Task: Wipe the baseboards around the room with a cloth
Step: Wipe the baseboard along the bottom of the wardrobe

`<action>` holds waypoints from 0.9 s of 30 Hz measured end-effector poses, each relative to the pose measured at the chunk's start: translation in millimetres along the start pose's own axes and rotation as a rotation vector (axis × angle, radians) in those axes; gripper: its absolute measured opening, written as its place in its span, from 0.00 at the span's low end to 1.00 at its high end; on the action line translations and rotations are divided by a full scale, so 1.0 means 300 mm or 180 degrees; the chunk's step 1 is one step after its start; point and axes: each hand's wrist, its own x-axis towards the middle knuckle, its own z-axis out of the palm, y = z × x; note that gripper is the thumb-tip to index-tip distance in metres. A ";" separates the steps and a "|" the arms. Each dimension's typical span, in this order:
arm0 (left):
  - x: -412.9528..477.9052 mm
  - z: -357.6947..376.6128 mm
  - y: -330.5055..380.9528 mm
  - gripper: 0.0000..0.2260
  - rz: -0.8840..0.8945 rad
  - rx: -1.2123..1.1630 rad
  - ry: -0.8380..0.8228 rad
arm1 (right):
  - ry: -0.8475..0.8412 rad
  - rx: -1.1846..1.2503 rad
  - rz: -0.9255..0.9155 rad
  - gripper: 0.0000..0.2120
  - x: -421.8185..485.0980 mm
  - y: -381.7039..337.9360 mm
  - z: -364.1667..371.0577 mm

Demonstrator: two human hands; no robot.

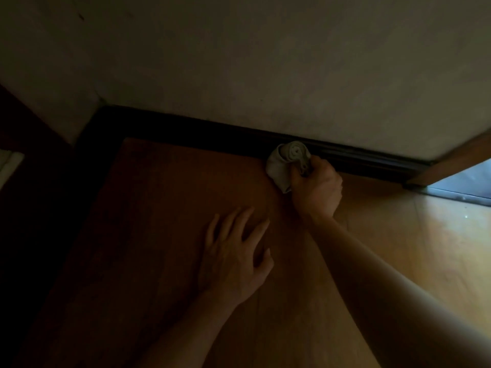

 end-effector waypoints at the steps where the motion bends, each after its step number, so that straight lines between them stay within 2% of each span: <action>1: -0.002 0.005 0.000 0.26 0.0017 0.0016 -0.0016 | 0.0080 -0.0040 0.0049 0.11 0.009 0.029 -0.017; 5: 0.001 0.009 0.006 0.26 -0.0004 0.0113 -0.0097 | 0.0315 -0.0084 0.0209 0.11 0.024 0.105 -0.055; 10: 0.002 0.012 0.006 0.25 0.0026 0.0126 -0.0023 | 0.0275 -0.0126 0.0050 0.11 0.022 0.095 -0.044; 15: 0.002 0.013 0.009 0.25 0.0047 0.0143 -0.0015 | 0.0447 -0.0018 0.0375 0.11 0.022 0.114 -0.054; 19: 0.004 0.011 0.007 0.25 0.0018 0.0160 -0.0031 | 0.0294 -0.0057 0.0208 0.11 0.020 0.096 -0.051; 23: 0.005 0.005 0.013 0.25 0.0001 0.0178 -0.0076 | 0.0410 -0.0019 0.0401 0.11 0.016 0.089 -0.047; 27: 0.005 0.006 0.012 0.25 -0.0011 0.0129 -0.0051 | 0.0125 0.0055 0.0052 0.11 -0.006 0.007 0.005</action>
